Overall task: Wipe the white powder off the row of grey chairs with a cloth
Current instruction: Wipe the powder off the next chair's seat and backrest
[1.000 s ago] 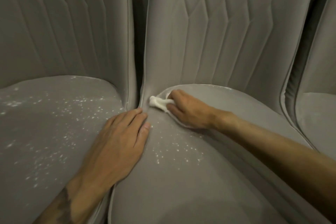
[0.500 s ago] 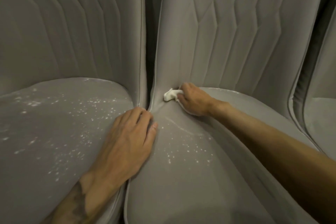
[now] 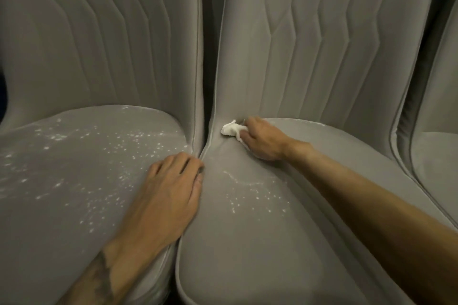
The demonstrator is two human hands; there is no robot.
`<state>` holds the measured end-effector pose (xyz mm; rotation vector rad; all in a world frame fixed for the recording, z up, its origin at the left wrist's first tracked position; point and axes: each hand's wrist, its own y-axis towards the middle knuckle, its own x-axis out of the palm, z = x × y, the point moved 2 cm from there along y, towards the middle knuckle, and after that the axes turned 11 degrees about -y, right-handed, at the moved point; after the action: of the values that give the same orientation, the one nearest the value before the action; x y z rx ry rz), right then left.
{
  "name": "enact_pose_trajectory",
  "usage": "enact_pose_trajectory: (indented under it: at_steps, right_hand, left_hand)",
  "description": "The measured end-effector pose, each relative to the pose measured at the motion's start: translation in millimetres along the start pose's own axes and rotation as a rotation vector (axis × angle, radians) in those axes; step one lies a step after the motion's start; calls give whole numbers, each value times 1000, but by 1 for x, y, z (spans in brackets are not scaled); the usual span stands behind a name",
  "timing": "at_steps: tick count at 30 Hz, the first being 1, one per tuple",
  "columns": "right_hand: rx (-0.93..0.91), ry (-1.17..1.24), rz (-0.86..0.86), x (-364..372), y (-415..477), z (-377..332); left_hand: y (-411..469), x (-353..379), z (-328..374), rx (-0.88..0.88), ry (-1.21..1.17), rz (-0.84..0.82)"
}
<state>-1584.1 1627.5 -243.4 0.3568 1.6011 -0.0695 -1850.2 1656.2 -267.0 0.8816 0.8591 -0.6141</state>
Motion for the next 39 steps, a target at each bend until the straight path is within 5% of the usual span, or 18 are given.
enact_pose_trajectory:
  at_steps: [6, 12, 20, 25, 32, 39]
  right_hand:
    - [-337, 26, 30, -9, -62, -46]
    - [-7, -61, 11, -6, -27, 6]
    - [-353, 33, 16, -15, -76, -52]
    - [105, -60, -23, -12, -48, 30]
    - [-280, 11, 17, -25, -114, -30]
    - [200, -15, 98, -8, -100, 8]
  left_hand:
    - [1, 2, -1, 8, 16, 13]
    - [0, 3, -2, 10, -9, 29]
    - [1, 6, -7, 7, 13, 36]
    - [-1, 3, -5, 21, 14, 40]
    - [2, 6, -8, 37, 6, 54]
    - [2, 6, -8, 62, 23, 57]
